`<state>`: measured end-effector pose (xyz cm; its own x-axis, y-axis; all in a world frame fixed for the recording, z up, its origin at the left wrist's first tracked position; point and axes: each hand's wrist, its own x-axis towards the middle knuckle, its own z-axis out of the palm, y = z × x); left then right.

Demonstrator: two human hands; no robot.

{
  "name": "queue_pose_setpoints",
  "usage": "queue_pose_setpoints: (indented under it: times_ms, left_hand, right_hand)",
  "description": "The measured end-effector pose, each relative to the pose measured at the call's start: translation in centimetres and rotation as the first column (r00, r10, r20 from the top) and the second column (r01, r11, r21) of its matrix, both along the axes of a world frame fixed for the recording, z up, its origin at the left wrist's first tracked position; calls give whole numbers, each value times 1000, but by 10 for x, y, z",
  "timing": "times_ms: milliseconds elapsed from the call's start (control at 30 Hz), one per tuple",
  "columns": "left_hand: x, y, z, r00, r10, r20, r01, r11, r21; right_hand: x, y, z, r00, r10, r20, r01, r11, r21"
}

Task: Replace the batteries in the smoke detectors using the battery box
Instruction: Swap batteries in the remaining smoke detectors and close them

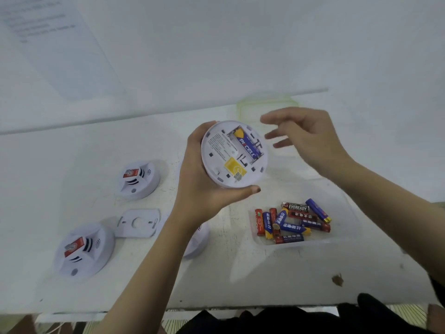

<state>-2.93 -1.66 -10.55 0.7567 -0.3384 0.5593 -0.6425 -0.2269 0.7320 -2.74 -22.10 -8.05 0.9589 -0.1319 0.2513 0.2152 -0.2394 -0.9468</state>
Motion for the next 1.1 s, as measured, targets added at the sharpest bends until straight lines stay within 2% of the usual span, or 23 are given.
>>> queue_pose_setpoints:
  times_ms: [67, 133, 233, 333, 533, 600, 700, 767, 833, 900, 1000, 1100]
  left_hand:
    - [3, -1, -1, 1000, 22, 6, -23, 1000, 8]
    - [4, 0, -2, 1000, 30, 6, -30, 1000, 10]
    - [4, 2, -4, 999, 38, -3, -38, 999, 9]
    - [3, 5, -6, 998, 63, -27, -62, 998, 13]
    - [2, 11, -10, 995, 90, -37, -89, 996, 30]
    - [1, 12, -11, 994, 100, -36, -98, 994, 39]
    - [-2, 13, -11, 993, 113, -40, -111, 993, 44]
    - [-4, 15, -11, 993, 113, -44, -111, 993, 37]
    - [-6, 17, -10, 994, 92, -58, -90, 996, 26]
    - [-8, 20, -9, 995, 48, -82, -46, 999, 23]
    - [-9, 23, -5, 992, -37, -121, 39, 999, 9]
    - [-8, 24, 1, 985, -99, -138, 100, 995, -1]
  right_hand:
    - [24, -9, -5, 995, -59, -86, 25, 937, -347]
    - [44, -17, -13, 974, -87, -210, -56, 802, -594]
    - [62, -13, -27, 934, -118, -337, -174, 675, -717]
    - [71, -4, -36, 927, -116, -358, -213, 622, -753]
    - [82, 0, -35, 901, -107, -419, -262, 638, -724]
    - [82, 0, -36, 894, -99, -436, -254, 689, -679]
    - [77, -3, -40, 911, -71, -406, -150, 860, -487]
    - [71, -4, -40, 936, -69, -345, -77, 916, -394]
    - [65, -4, -35, 963, -92, -254, 2, 942, -337]
    - [55, -2, -22, 983, -74, -167, 40, 979, -198]
    - [31, 4, 4, 997, 28, -70, -25, 999, 34]
    - [6, 14, 26, 992, 128, -20, -125, 984, 129]
